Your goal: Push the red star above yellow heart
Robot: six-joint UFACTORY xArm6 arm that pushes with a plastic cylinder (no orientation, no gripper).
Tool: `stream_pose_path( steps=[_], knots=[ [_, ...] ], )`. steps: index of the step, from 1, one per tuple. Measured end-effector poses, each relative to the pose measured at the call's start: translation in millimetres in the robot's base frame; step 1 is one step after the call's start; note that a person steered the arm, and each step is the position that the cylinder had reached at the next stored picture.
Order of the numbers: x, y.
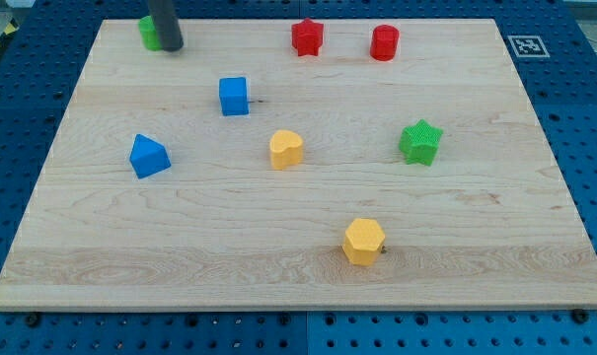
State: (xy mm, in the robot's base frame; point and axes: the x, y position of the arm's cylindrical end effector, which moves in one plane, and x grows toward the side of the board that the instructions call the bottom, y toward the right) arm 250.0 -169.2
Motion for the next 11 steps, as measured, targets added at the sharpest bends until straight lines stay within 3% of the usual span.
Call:
stream_pose_path(
  steps=[2,5,7,9,11],
  knots=[
    [-13,36],
    [25,87],
    [-58,86],
    [-50,186],
    [-16,186]
  ],
)
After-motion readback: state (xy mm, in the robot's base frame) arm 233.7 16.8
